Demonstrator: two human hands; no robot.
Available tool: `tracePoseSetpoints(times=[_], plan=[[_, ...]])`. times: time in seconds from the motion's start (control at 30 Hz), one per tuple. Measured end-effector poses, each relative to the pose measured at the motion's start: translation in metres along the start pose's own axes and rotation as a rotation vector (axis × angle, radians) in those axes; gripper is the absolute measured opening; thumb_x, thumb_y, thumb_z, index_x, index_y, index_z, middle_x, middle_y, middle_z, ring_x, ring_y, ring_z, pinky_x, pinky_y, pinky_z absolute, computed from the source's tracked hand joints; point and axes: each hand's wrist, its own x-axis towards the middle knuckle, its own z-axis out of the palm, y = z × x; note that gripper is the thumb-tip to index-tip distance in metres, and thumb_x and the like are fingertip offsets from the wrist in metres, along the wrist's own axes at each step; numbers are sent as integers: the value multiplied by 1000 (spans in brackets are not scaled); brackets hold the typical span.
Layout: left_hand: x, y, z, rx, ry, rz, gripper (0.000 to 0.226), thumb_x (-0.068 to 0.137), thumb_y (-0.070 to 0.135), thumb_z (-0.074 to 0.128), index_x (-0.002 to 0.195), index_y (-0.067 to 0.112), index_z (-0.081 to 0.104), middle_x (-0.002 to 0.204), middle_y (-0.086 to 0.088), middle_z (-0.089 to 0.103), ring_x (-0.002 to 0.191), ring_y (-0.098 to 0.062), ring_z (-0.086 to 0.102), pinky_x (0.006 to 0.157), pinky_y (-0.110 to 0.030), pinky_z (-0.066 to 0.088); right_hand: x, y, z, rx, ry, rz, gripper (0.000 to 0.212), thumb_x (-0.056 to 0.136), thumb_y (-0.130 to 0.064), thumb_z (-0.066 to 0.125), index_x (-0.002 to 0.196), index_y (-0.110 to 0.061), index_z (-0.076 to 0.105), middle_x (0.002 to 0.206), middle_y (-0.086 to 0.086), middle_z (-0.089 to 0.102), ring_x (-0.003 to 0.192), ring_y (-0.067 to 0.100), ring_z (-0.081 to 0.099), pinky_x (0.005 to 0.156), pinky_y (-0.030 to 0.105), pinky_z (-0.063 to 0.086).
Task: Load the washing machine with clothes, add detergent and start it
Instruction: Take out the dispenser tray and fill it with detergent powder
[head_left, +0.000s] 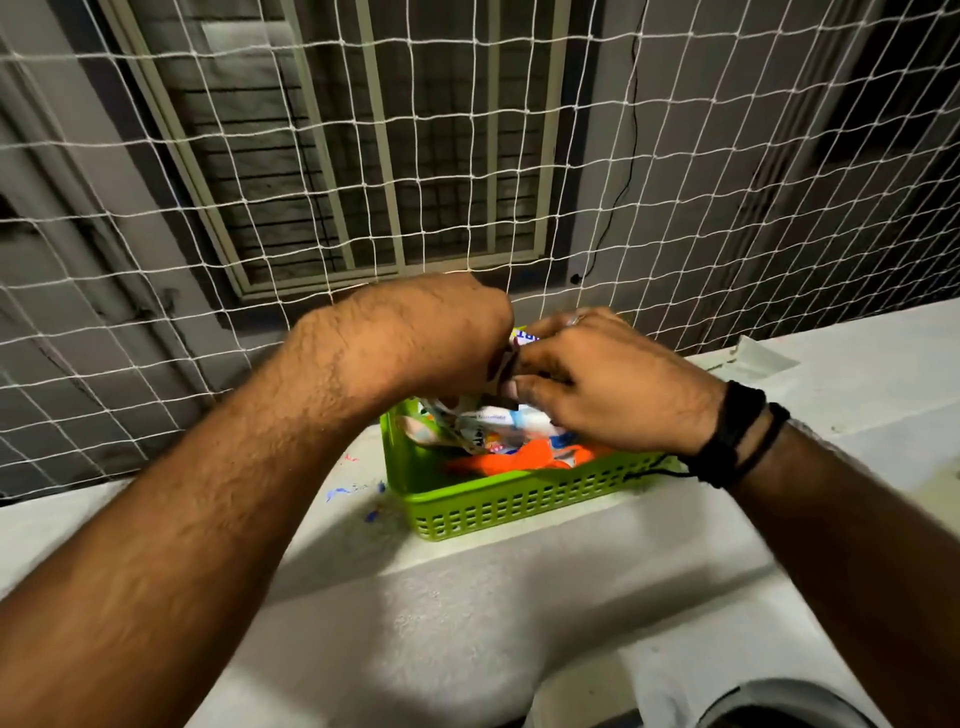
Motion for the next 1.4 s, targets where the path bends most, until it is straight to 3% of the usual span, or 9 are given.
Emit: tracePoseSetpoints(times=[0.27,0.37,0.5,0.6,0.8,0.93,1.03,1.17,1.4], plan=[[-2,1,2,-9,-8,-26,18,88,20,66,106,21,68,65,7,46,58,-7,44,47,-20,31,3,-7,4,92,0,130,24,96,-31,54,77,-19,62,79,9,65,77,29,57,67,32,35],[-2,2,4,-13,13,-8,17,90,20,62,107,19,67,65,7,43,67,-14,47,52,-25,34,3,-6,3,175,-23,179,29,95,-30,56,69,-18,58,70,7,66,70,26,57,65,33,41],[0,-2,8,-34,25,9,18,91,24,61,108,19,66,67,6,44,71,-16,50,63,-28,38,2,0,3,316,-25,246,24,95,-28,60,73,-22,66,62,-2,67,61,13,62,62,26,46],[0,-4,7,-50,27,16,22,92,28,59,110,22,69,80,3,56,75,-17,53,63,-27,39,2,2,1,457,16,314,24,95,-28,62,71,-25,66,48,-10,55,45,2,50,49,13,37],[-1,-2,3,-12,17,10,17,91,29,62,105,21,69,66,7,46,61,-10,46,47,-21,30,6,-13,5,271,65,275,24,93,-24,56,72,-13,62,64,3,52,70,28,51,68,38,46],[-1,-4,5,-41,0,12,20,92,26,60,109,21,70,72,6,53,60,-6,45,48,-20,32,8,-7,7,415,26,350,28,89,-20,60,62,-19,57,53,-2,54,54,14,53,59,29,43],[-2,-5,5,-76,-21,12,22,94,27,58,111,23,71,95,2,68,80,-13,59,65,-25,45,7,0,11,595,27,399,22,90,-24,65,69,-20,68,49,-10,55,44,4,48,53,22,39],[-1,-5,3,-73,-3,33,22,94,26,57,110,25,72,98,2,70,86,-16,61,71,-28,49,7,9,16,740,50,433,22,87,-33,67,78,-15,74,74,14,71,60,16,56,67,44,52],[4,-4,2,-69,-7,36,23,94,23,59,112,27,72,99,6,69,82,-11,54,66,-23,41,-1,11,24,952,145,512,18,86,-21,68,79,-6,75,79,12,76,71,19,66,75,45,53]])
